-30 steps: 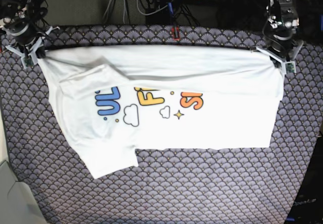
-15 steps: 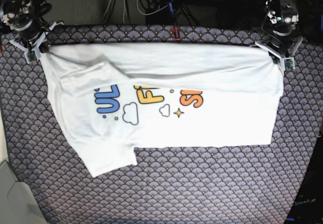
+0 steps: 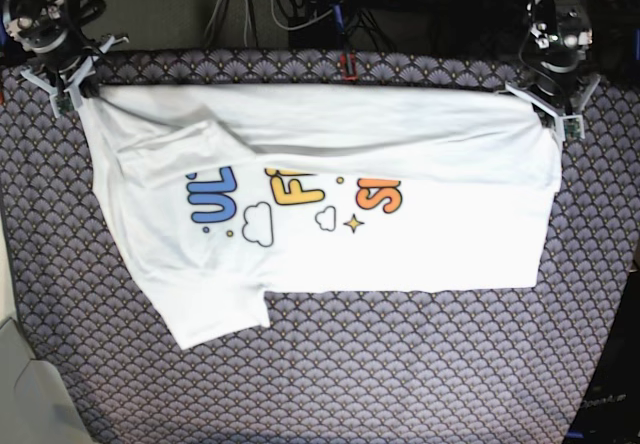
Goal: Fold the T-shirt properly
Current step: 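Pull the folded edge away from the print with both grippers, then release, then move both grippers to the opposite shirt edge and grasp it, then fold the grasped edge over toward the first fold with both grippers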
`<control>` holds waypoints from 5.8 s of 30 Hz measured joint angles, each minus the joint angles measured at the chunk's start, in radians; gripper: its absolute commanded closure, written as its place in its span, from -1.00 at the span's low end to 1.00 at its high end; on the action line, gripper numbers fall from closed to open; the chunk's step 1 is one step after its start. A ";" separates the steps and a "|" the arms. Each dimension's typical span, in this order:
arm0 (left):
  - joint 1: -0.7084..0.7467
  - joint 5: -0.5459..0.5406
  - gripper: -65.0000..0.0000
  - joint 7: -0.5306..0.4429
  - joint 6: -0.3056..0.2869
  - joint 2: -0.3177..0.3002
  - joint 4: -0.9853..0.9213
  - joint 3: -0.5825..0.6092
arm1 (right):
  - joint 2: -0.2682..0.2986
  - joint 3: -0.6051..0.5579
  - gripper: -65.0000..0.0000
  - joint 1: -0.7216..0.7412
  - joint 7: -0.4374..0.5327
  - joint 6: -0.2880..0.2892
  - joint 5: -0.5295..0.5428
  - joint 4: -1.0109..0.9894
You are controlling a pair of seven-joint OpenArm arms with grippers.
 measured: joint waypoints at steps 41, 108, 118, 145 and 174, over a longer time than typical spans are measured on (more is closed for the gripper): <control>-0.149 -0.076 -0.31 0.053 -0.011 0.016 0.129 -0.238 | 0.069 0.080 -0.01 0.246 -0.146 0.002 -0.011 0.076; -0.950 0.092 -0.31 -0.306 0.000 -0.021 -1.024 0.069 | 0.161 -0.436 1.00 1.020 0.161 -0.003 -0.012 -1.052; -1.014 0.090 -0.22 -0.447 0.000 -0.026 -1.210 0.069 | 0.161 -0.436 1.00 1.019 0.161 -0.003 -0.011 -1.052; -0.913 0.087 0.98 -0.338 -0.010 -0.018 -1.028 0.066 | 0.156 -0.435 1.00 0.758 0.063 -0.002 -0.011 -0.531; -0.468 0.084 0.98 0.056 -0.008 0.038 -0.156 -0.026 | 0.123 -0.222 1.00 0.311 0.063 0.003 0.000 -0.039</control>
